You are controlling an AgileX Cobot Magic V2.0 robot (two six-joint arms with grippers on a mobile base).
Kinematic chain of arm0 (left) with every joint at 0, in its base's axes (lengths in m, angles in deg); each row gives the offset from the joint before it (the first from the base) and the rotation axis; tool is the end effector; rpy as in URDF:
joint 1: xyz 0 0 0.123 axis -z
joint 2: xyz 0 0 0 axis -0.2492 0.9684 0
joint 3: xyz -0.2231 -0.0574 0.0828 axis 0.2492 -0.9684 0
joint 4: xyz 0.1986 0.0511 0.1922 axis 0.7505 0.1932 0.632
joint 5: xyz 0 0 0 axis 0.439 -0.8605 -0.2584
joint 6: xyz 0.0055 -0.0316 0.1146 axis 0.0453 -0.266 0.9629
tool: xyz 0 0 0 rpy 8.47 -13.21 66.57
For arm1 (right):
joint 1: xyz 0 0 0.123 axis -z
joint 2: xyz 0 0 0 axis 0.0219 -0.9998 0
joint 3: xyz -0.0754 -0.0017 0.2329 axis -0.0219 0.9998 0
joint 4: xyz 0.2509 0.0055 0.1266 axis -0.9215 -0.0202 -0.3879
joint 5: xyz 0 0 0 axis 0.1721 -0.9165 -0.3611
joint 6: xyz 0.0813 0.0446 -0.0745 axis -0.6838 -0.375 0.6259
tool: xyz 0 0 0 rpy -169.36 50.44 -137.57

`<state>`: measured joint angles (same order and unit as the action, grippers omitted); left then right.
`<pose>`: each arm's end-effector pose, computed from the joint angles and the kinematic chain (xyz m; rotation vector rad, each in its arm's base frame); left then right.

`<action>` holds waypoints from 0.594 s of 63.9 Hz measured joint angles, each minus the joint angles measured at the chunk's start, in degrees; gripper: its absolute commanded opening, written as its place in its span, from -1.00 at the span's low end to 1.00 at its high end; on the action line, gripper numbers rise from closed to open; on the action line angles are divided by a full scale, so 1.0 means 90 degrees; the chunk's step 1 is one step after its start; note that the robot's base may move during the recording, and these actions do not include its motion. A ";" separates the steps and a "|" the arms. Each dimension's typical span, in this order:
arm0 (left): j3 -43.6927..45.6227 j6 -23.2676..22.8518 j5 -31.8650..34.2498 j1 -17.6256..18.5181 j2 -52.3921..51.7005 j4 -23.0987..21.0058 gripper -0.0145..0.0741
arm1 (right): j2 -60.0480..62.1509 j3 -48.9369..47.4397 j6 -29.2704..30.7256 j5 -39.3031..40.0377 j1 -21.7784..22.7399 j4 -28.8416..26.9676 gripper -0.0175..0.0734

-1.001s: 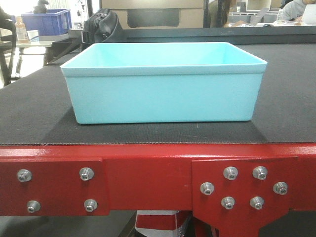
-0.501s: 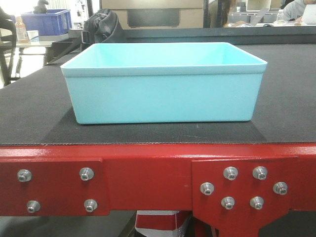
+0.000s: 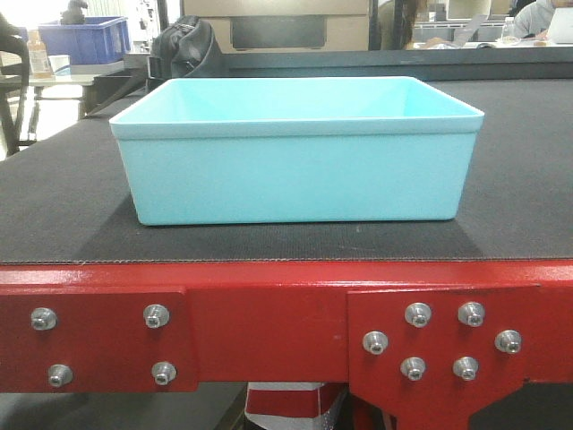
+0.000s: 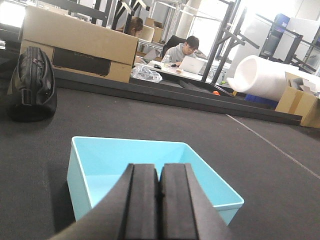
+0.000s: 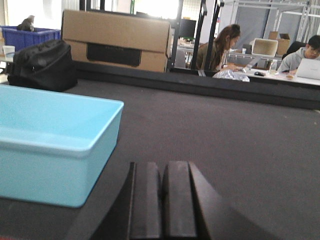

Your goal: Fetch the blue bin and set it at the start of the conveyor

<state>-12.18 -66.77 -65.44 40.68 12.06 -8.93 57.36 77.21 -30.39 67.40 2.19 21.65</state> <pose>0.1604 -0.0741 0.3502 0.1163 1.5312 -0.5520 0.1609 -0.0027 0.2264 -0.0459 1.5072 -0.0757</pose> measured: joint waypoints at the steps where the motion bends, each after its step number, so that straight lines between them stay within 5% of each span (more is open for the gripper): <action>1: 0.0000 0.0000 0.0000 0.0000 0.0000 0.0000 -0.92 | 0.0075 0.0089 0.0000 0.0000 0.0000 0.0000 -0.97; 38: 0.0000 0.0000 0.0000 0.0000 0.0000 0.0000 -0.92 | 0.0594 0.0400 -0.0289 -0.0074 0.0559 -0.0010 -0.97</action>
<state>-12.18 -66.77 -65.44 40.68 12.06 -8.93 62.71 80.81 -32.99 66.74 7.22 21.56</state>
